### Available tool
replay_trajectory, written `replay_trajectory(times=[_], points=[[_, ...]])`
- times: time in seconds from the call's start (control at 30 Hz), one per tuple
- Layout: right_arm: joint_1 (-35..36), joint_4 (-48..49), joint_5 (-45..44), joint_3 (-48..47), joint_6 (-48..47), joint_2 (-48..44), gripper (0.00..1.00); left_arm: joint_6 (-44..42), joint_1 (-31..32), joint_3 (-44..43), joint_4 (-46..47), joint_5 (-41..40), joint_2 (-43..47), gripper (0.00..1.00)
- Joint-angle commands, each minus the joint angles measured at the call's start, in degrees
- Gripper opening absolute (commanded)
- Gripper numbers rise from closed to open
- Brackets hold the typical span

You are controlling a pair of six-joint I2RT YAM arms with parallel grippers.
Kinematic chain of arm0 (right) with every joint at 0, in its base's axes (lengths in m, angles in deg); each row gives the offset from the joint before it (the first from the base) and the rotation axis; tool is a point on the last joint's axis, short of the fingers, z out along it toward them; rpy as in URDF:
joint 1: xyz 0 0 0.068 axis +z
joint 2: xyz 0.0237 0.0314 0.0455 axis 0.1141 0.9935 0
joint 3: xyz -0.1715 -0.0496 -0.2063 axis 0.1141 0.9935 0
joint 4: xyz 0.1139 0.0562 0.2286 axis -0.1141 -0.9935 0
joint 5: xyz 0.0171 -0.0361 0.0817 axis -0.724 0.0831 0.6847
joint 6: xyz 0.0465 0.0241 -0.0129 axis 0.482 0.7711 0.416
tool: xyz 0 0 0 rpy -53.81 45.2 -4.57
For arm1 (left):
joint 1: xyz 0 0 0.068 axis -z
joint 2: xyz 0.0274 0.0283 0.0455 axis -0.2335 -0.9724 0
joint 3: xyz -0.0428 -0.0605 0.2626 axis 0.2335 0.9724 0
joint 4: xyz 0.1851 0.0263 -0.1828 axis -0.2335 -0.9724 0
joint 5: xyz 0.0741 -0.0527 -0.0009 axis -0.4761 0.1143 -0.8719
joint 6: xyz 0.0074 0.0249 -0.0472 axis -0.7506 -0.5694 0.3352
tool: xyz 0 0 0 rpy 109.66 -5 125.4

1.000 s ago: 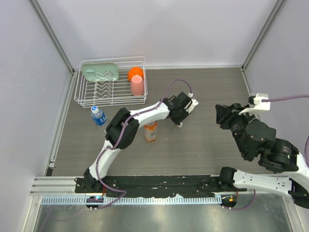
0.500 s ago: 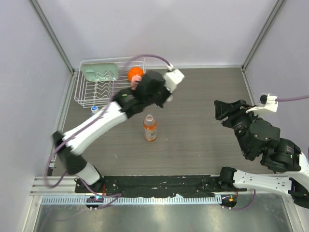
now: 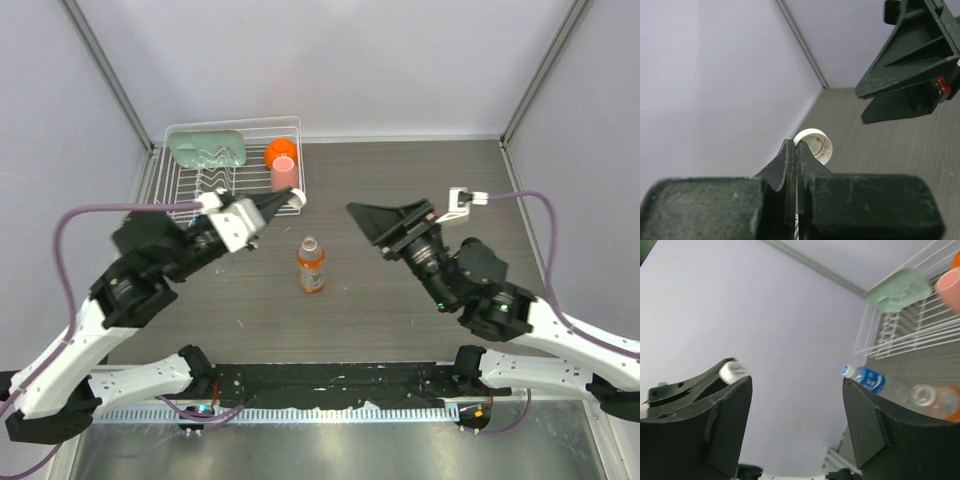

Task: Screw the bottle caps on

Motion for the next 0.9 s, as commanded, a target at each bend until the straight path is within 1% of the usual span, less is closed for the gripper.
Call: replay_trajectory(times=[0.0,0.07,0.17,0.2,0.4,0.53,0.63,0.87], points=[[-1.57,27.37,12.24,7.42,12.39,2.62,0.78,-1.66,0.49,3.42,4.57,3.88,-1.42,0.0],[-3.4,32.28,13.91,8.48,15.37,4.64,0.78,-1.57,0.49,3.68,5.72,4.24,-1.6,0.0],[-5.61,36.61,17.51,9.54,20.12,6.75,0.79,-2.01,0.75,4.03,7.04,3.98,-1.95,0.0],[-6.92,38.36,19.26,9.19,21.27,8.76,0.79,-2.19,0.84,4.29,7.48,4.06,-2.04,0.0],[-9.04,45.49,21.74,9.45,27.34,14.05,0.79,-3.5,0.93,6.93,7.75,4.42,-0.72,0.0],[-9.39,47.61,24.89,8.05,29.89,18.44,0.78,-4.82,0.93,8.77,8.54,4.06,0.16,0.0],[-9.39,49.45,26.04,7.26,31.12,20.11,0.74,-5.96,0.93,10.27,9.24,4.33,0.6,0.0],[-9.39,49.63,27.8,6.82,32.35,20.12,0.66,-8.78,0.93,13.43,11.88,3.71,1.21,0.0]])
